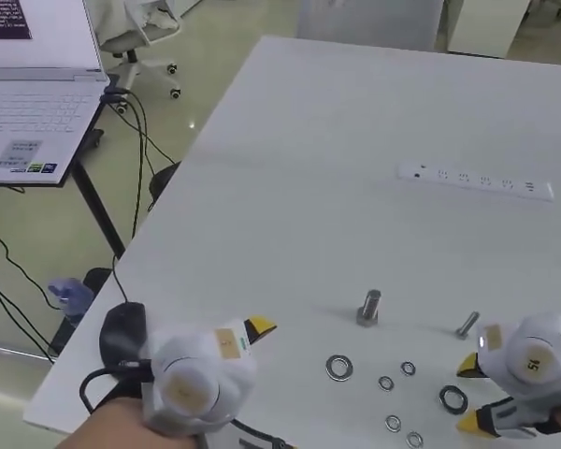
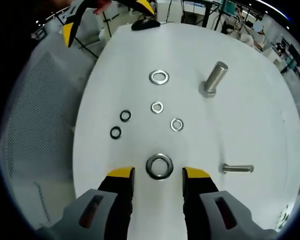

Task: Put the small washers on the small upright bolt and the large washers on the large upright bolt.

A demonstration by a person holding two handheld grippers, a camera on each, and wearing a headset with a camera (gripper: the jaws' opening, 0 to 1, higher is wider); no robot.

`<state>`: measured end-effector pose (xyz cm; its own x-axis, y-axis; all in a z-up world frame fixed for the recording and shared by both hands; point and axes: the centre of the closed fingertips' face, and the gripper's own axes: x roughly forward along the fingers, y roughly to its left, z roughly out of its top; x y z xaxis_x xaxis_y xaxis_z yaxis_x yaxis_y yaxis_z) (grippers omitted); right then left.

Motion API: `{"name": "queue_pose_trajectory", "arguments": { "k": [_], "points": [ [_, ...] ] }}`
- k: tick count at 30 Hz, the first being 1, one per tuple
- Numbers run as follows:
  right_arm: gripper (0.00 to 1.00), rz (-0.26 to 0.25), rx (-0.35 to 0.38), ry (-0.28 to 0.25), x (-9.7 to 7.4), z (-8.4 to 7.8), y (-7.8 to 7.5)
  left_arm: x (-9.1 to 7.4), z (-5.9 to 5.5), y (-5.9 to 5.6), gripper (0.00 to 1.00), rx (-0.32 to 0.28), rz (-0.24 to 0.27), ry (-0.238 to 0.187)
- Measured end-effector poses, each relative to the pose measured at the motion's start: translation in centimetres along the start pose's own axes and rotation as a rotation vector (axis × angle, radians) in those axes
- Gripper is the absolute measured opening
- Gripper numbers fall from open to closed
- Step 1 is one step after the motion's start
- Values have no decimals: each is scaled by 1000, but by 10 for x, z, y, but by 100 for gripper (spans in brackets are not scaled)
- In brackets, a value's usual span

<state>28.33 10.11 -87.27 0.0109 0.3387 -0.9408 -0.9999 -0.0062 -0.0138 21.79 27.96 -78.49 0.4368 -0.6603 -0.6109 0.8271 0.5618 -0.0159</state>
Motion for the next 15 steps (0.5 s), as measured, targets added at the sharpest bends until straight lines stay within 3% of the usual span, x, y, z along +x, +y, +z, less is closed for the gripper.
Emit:
{"name": "queue_pose_trajectory", "arguments": {
  "k": [15],
  "points": [
    [35, 4, 0, 32, 6, -1, 2, 4, 1, -1, 94, 7, -6, 7]
  ]
}}
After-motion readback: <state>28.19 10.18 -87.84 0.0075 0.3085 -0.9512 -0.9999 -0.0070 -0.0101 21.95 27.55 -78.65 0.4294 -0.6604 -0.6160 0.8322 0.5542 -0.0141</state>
